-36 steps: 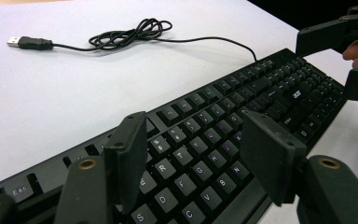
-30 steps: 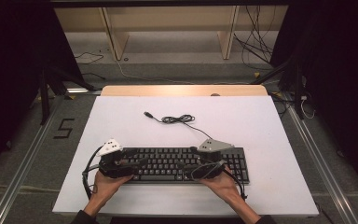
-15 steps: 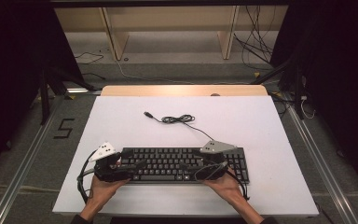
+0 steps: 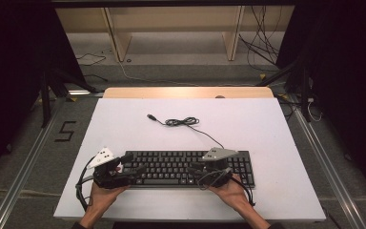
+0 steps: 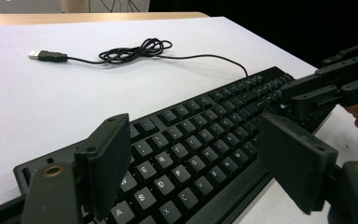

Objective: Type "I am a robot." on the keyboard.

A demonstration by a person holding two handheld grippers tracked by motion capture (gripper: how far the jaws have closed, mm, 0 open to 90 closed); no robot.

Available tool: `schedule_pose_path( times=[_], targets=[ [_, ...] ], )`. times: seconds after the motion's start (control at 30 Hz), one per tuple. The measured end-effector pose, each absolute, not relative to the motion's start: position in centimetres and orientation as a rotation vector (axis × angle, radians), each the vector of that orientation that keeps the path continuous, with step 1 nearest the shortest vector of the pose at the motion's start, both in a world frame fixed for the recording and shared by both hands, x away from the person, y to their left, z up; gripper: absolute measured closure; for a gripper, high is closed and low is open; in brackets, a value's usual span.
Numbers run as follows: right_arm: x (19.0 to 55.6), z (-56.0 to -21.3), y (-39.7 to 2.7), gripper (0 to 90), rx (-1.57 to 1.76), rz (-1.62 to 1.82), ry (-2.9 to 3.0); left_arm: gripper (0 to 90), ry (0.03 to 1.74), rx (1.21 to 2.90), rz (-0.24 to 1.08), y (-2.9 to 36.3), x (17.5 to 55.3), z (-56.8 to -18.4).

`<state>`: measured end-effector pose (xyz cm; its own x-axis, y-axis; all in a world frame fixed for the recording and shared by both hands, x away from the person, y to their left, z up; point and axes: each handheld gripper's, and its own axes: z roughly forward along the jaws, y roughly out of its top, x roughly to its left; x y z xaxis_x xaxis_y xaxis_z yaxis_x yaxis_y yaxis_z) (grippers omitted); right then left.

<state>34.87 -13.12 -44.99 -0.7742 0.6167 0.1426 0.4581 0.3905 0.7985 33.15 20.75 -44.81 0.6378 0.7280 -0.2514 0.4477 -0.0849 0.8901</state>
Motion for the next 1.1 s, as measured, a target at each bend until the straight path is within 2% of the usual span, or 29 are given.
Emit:
schedule_pose_path(
  times=[0.2, 1.1],
  targets=[
    [34.9, -45.4, -12.3, 90.0, 0.938, 1.302, 2.496, 25.5, 0.961, 1.712, 0.311, 20.8, 32.9, -44.8],
    [35.8, -47.3, -10.4, 90.0, 0.935, 1.19, 2.556, 25.4, 0.938, 1.735, 0.32, 20.6, 32.7, -44.9]
  ],
)
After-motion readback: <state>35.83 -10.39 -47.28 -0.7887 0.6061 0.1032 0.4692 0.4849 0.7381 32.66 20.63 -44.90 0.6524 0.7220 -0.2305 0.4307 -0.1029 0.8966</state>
